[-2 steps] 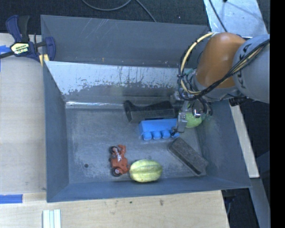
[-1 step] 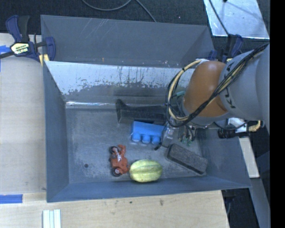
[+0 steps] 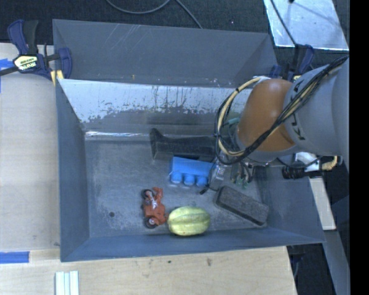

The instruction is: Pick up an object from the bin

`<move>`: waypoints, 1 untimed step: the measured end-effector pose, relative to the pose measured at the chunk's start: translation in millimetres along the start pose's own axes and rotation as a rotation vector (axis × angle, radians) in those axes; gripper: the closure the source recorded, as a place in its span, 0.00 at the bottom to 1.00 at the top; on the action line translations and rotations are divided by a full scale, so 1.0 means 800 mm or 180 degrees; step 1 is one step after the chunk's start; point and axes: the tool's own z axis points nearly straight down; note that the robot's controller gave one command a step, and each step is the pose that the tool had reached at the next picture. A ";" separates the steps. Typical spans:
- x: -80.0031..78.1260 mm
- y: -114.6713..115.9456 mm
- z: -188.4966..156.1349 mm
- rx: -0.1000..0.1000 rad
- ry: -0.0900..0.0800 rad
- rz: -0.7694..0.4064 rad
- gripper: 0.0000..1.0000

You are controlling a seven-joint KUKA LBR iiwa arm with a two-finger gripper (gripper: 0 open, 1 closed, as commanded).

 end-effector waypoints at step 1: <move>0.000 0.000 0.000 0.0000 0.0001 -0.0002 1.00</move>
Offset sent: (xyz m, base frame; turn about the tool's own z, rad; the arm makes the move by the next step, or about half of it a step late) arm 0.0000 0.0000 0.0000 0.0000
